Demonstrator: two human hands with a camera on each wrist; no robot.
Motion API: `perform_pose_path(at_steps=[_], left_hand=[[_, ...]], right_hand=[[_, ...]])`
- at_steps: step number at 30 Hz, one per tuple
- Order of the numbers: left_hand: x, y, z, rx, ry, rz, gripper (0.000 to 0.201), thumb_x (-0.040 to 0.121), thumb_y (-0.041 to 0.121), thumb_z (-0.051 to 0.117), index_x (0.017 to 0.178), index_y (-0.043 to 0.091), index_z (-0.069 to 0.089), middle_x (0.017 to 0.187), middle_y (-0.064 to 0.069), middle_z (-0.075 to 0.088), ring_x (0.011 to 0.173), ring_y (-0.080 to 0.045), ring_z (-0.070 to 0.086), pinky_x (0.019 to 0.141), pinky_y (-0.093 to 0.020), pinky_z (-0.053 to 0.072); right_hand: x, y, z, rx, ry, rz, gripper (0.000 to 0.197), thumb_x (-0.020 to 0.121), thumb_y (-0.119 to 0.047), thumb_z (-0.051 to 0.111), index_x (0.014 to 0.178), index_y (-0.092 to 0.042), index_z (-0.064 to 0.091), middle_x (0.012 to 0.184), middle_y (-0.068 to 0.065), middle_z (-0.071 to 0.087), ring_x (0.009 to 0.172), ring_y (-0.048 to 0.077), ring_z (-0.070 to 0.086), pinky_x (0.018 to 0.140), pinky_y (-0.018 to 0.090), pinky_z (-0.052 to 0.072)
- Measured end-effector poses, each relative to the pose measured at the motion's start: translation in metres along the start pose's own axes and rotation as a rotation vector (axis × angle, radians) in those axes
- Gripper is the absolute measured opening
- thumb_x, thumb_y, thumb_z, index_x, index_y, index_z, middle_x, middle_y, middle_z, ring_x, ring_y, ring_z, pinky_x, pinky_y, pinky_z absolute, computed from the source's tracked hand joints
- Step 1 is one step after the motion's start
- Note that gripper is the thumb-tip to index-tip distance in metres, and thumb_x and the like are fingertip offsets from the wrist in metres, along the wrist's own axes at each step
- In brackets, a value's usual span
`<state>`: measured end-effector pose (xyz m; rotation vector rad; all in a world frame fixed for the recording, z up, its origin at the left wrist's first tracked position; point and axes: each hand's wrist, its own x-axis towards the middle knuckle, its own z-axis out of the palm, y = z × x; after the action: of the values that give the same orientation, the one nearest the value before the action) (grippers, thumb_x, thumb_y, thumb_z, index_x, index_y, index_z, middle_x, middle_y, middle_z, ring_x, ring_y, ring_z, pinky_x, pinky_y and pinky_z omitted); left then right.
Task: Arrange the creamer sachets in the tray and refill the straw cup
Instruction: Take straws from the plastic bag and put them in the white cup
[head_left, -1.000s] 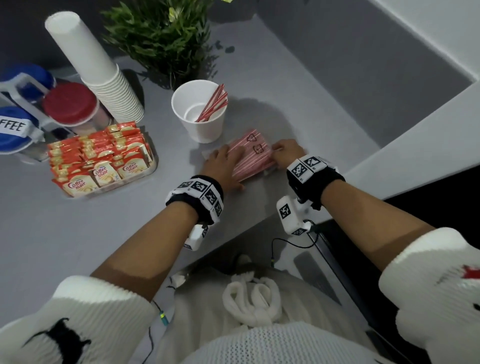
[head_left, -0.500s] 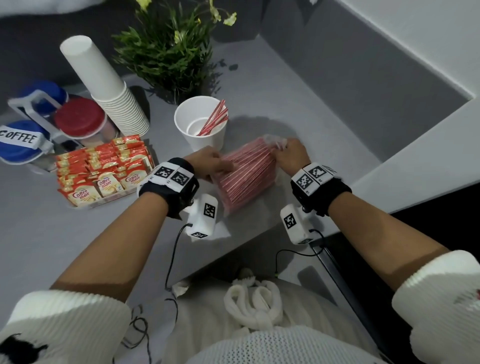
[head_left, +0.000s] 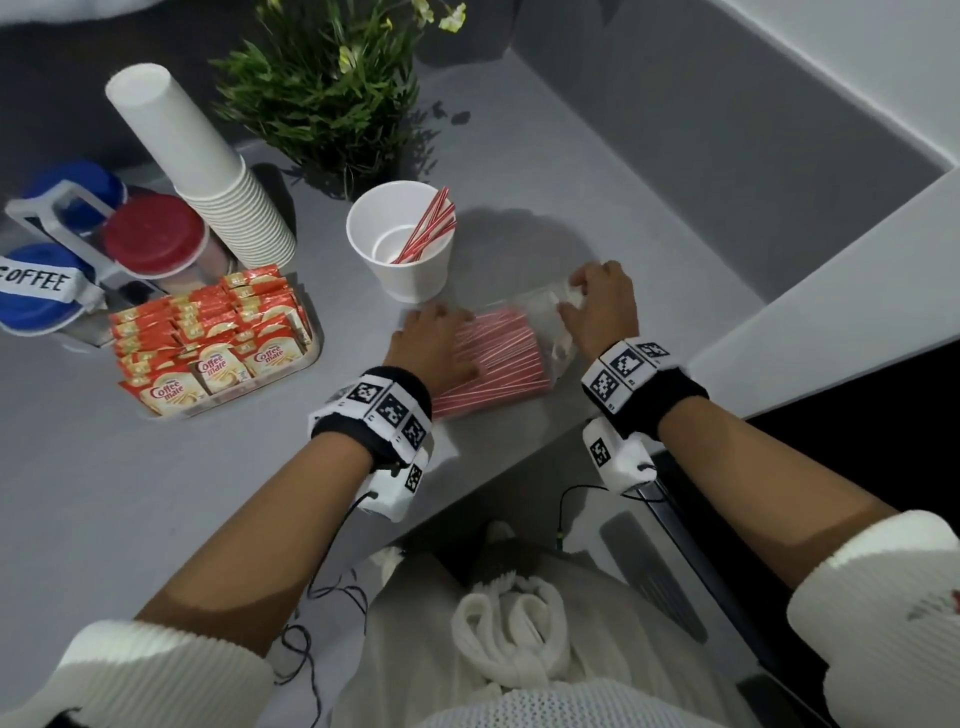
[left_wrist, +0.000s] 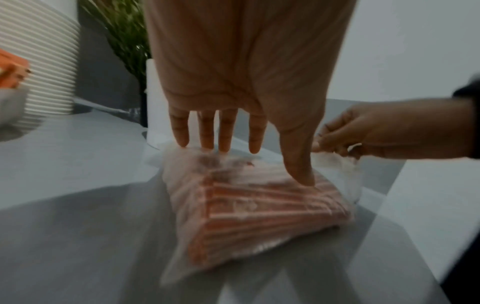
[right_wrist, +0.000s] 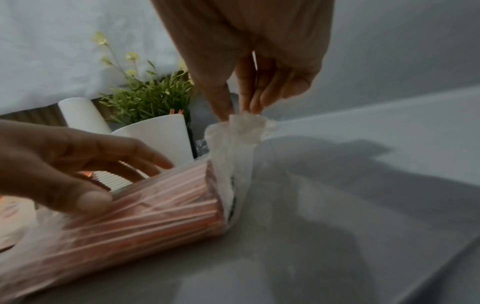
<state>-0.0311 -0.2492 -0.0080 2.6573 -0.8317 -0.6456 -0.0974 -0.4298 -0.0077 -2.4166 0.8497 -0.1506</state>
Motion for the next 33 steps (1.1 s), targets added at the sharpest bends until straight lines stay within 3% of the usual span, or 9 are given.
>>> perform_pose_path(at_steps=[4, 7, 10, 14, 17, 20, 24, 28, 33], left_hand=[[0.000, 0.000, 0.017, 0.122, -0.106, 0.039, 0.076, 0.076, 0.042, 0.069, 0.139, 0.025, 0.031, 0.144, -0.009, 0.031, 0.133, -0.032, 0.026, 0.108, -0.047, 0.028], [0.000, -0.002, 0.019, 0.123, -0.109, 0.039, 0.078, 0.075, 0.041, 0.071, 0.140, 0.026, 0.030, 0.143, -0.008, 0.031, 0.133, -0.033, 0.026, 0.108, -0.047, 0.030], [-0.002, -0.001, 0.019, 0.125, -0.098, 0.046, 0.075, 0.076, 0.037, 0.070, 0.140, 0.025, 0.032, 0.141, -0.009, 0.035, 0.131, -0.033, 0.029, 0.107, -0.046, 0.032], [-0.004, -0.002, 0.014, 0.137, -0.097, 0.059, 0.073, 0.081, 0.030, 0.067, 0.142, 0.021, 0.029, 0.140, -0.011, 0.037, 0.129, -0.033, 0.033, 0.106, -0.044, 0.033], [-0.006, -0.005, 0.013, 0.145, -0.100, 0.068, 0.071, 0.081, 0.029, 0.067, 0.141, 0.017, 0.031, 0.139, -0.012, 0.038, 0.127, -0.034, 0.034, 0.106, -0.042, 0.032], [-0.007, -0.007, 0.016, 0.188, -0.092, 0.082, 0.070, 0.081, 0.031, 0.067, 0.139, 0.011, 0.033, 0.139, -0.013, 0.038, 0.127, -0.035, 0.035, 0.107, -0.042, 0.032], [-0.003, -0.010, 0.020, 0.213, -0.070, 0.090, 0.071, 0.080, 0.034, 0.067, 0.138, 0.009, 0.034, 0.137, -0.015, 0.039, 0.126, -0.036, 0.035, 0.107, -0.043, 0.032], [0.002, -0.014, 0.018, 0.234, -0.045, 0.139, 0.072, 0.080, 0.039, 0.067, 0.139, 0.011, 0.037, 0.130, -0.016, 0.045, 0.121, -0.034, 0.041, 0.103, -0.038, 0.033], [0.003, -0.013, 0.014, 0.238, -0.029, 0.143, 0.057, 0.079, 0.039, 0.068, 0.121, 0.004, 0.050, 0.119, -0.016, 0.051, 0.111, -0.031, 0.049, 0.091, -0.035, 0.040]], right_hand=[[-0.010, -0.004, 0.006, -0.073, -0.164, 0.114, 0.028, 0.087, -0.022, 0.062, 0.105, -0.002, 0.058, 0.108, 0.014, 0.063, 0.092, 0.025, 0.058, 0.072, 0.026, 0.041], [-0.008, 0.001, 0.010, -0.037, -0.201, 0.239, 0.036, 0.083, -0.011, 0.064, 0.115, -0.008, 0.049, 0.115, 0.016, 0.060, 0.104, 0.031, 0.056, 0.080, 0.033, 0.040], [-0.004, 0.002, 0.010, -0.024, -0.113, 0.148, 0.035, 0.081, -0.007, 0.060, 0.111, -0.019, 0.046, 0.104, 0.009, 0.063, 0.104, 0.027, 0.052, 0.079, 0.032, 0.032], [-0.007, -0.006, -0.002, 0.408, -0.104, 0.055, 0.030, 0.079, 0.001, 0.064, 0.093, -0.018, 0.046, 0.074, 0.001, 0.062, 0.067, 0.001, 0.059, 0.059, 0.004, 0.040], [-0.007, -0.001, 0.000, 0.657, -0.141, 0.198, 0.029, 0.078, 0.004, 0.058, 0.081, -0.022, 0.045, 0.084, 0.012, 0.063, 0.076, 0.021, 0.065, 0.056, 0.020, 0.043], [-0.015, 0.000, 0.002, 0.811, -0.260, 0.360, 0.020, 0.082, 0.008, 0.054, 0.081, -0.011, 0.047, 0.076, 0.015, 0.058, 0.062, 0.026, 0.058, 0.054, 0.034, 0.047], [-0.020, 0.002, 0.013, 0.748, -0.310, 0.234, 0.023, 0.077, 0.019, 0.039, 0.077, 0.007, 0.059, 0.063, 0.015, 0.053, 0.046, 0.022, 0.054, 0.040, 0.023, 0.044], [-0.007, 0.010, 0.029, 0.599, -0.283, 0.078, 0.043, 0.073, 0.018, 0.038, 0.048, -0.011, 0.056, 0.046, 0.009, 0.052, 0.043, 0.019, 0.048, 0.043, 0.024, 0.035], [-0.001, 0.006, 0.031, 0.600, -0.248, 0.048, 0.034, 0.080, 0.015, 0.048, 0.059, -0.011, 0.054, 0.029, -0.006, 0.047, 0.026, 0.003, 0.041, 0.032, 0.012, 0.033]])
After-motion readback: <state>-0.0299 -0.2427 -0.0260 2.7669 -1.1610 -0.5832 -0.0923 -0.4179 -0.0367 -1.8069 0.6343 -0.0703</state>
